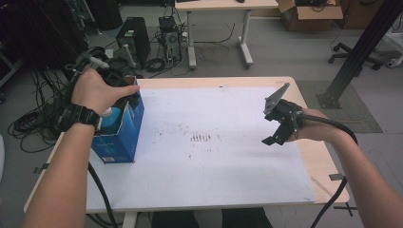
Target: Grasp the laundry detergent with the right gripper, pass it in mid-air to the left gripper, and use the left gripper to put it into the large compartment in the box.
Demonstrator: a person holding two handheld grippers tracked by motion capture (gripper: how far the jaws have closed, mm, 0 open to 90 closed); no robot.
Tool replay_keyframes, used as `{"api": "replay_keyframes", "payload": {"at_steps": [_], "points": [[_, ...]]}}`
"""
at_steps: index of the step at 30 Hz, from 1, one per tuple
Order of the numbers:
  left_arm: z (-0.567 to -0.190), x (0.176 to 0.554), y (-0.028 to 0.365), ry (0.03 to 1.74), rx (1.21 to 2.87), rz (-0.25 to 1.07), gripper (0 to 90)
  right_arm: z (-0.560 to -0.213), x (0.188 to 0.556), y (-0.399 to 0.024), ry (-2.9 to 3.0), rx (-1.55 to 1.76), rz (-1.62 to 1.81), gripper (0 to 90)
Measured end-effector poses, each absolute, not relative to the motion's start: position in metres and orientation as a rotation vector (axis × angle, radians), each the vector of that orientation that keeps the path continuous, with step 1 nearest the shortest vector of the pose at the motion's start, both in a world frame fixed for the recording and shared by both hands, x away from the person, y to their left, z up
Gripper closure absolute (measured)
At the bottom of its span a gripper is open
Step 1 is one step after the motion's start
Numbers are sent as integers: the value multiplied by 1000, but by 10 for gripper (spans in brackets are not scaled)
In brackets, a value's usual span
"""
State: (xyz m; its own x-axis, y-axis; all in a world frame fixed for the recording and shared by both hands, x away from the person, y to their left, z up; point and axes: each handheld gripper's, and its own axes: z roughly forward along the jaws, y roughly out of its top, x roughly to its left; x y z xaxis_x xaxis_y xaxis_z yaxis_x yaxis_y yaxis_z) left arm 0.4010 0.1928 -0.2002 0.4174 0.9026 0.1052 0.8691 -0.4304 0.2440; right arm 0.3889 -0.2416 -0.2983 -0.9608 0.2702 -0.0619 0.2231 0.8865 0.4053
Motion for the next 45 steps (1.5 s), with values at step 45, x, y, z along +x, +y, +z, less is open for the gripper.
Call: {"api": "replay_keyframes", "payload": {"at_steps": [45], "points": [[-251,412,105,1224,2712,134,48,-299,397,-233,2991,359,613,64]]}}
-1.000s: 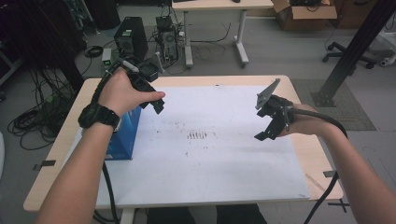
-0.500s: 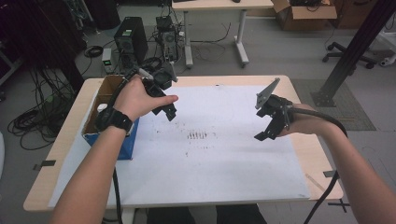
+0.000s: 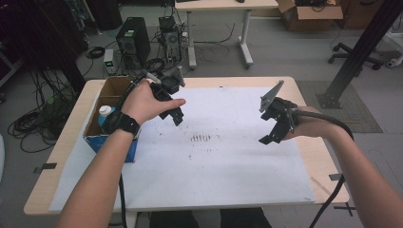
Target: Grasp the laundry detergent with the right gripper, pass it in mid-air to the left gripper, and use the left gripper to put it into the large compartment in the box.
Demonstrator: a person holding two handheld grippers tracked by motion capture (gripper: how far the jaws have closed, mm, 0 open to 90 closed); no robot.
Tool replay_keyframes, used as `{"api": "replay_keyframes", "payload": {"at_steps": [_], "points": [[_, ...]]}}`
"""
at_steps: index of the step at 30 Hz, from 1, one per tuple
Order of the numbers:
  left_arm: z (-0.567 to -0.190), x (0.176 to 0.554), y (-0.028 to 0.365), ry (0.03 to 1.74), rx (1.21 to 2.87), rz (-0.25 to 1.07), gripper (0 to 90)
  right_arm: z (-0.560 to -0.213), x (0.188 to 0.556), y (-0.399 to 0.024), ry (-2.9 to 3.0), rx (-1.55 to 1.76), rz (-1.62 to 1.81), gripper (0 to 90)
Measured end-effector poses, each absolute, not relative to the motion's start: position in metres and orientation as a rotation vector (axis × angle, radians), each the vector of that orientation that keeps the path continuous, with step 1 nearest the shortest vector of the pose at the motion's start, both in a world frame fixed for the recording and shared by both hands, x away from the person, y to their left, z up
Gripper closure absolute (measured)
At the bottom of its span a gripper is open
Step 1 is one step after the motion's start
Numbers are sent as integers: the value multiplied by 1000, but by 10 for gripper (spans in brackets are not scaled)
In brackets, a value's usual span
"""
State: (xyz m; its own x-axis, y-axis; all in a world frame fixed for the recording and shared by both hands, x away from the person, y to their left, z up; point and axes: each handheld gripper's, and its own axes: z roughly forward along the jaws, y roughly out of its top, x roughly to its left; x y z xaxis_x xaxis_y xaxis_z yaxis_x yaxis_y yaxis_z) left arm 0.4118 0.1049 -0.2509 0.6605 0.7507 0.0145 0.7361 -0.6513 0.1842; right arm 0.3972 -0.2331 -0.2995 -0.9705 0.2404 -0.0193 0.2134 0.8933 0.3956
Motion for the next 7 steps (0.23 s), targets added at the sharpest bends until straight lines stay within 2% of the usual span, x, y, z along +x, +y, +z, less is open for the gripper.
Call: {"api": "replay_keyframes", "payload": {"at_steps": [7], "points": [[-252,411,104,1219,2714,126,48,-301,398,-234,2993,361,611,64]]}}
